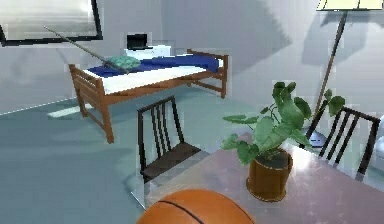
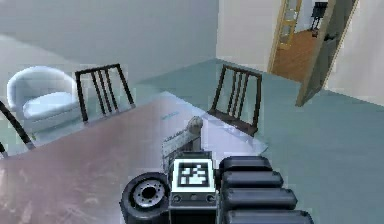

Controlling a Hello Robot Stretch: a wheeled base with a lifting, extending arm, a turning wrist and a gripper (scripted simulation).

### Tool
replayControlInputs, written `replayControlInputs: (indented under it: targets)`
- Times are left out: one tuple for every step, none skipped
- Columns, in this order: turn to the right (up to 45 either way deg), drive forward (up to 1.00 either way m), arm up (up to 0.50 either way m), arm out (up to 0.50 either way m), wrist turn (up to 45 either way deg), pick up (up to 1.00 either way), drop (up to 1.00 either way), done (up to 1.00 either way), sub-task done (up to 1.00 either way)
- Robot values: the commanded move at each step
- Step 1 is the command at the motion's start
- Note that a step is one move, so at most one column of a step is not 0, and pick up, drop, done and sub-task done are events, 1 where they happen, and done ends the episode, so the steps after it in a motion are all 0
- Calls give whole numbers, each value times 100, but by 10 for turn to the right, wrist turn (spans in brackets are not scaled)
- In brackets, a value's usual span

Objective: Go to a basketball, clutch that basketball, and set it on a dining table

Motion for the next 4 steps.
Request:
replayControlInputs:
  targets:
    - [90, 0, 0, 0, 0, 0, 0, 0, 0]
    - [-60, 0, 0, 0, 0, 0, 0, 0, 0]
    - [0, 0, 0, 48, 0, 0, 0, 0, 0]
    - [0, 0, 0, 0, 390, 0, 0, 0, 0]
